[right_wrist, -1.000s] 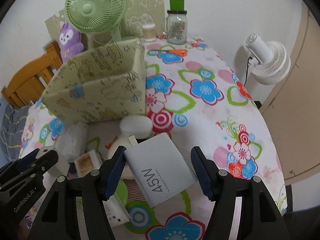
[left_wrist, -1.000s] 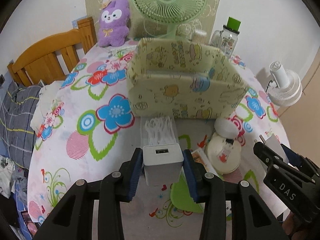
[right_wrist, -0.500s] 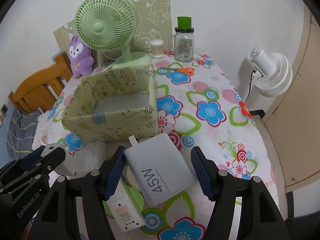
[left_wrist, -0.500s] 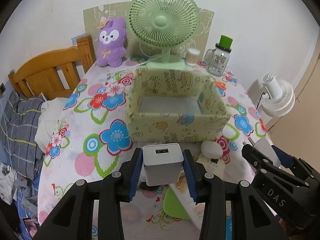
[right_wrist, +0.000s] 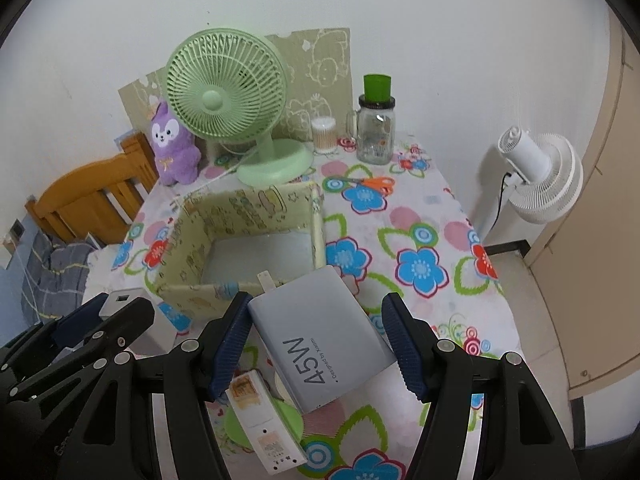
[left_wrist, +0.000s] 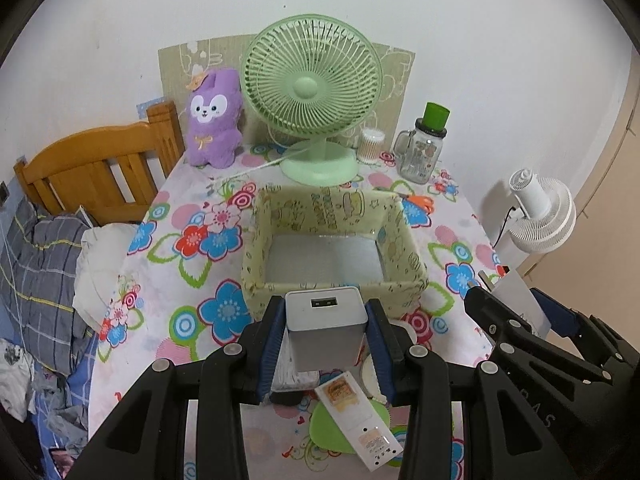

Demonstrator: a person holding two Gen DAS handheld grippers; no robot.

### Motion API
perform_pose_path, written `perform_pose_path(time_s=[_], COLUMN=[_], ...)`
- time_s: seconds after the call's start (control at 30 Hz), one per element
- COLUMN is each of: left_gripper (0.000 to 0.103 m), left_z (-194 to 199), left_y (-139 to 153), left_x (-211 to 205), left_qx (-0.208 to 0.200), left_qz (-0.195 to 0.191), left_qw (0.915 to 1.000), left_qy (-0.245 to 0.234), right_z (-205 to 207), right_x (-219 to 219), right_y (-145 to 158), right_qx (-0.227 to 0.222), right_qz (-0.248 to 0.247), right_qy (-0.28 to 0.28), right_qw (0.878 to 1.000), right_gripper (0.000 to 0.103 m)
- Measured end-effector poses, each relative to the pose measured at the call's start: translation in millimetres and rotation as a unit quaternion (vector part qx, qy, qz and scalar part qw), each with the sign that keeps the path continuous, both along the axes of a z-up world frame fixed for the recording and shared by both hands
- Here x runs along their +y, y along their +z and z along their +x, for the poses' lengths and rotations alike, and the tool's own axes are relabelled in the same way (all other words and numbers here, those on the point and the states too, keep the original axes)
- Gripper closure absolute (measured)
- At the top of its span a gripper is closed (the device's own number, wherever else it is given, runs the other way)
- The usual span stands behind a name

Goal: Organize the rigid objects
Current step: 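Lift both chargers and carry them toward the fabric basket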

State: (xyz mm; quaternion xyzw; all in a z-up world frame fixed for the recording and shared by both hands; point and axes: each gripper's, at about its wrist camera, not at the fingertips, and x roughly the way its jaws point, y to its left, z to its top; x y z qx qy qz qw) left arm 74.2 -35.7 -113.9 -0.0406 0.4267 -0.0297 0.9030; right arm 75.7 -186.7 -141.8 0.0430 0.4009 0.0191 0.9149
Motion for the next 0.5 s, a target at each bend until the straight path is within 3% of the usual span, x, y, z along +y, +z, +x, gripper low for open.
perform_pose_path(time_s=[0.5], left_gripper=[0.062], left_z=[19], left_y=[26], left_x=[0], left_qx=[-0.022], left_qz=[0.003], left_qw=[0.9997], left_qy=[-0.002], right_z=[20], right_x=[1], right_y=[31], right_qx=[-0.022], right_qz=[0.001], right_qy=[-0.005], right_qw=[1.0], right_gripper=[0.034])
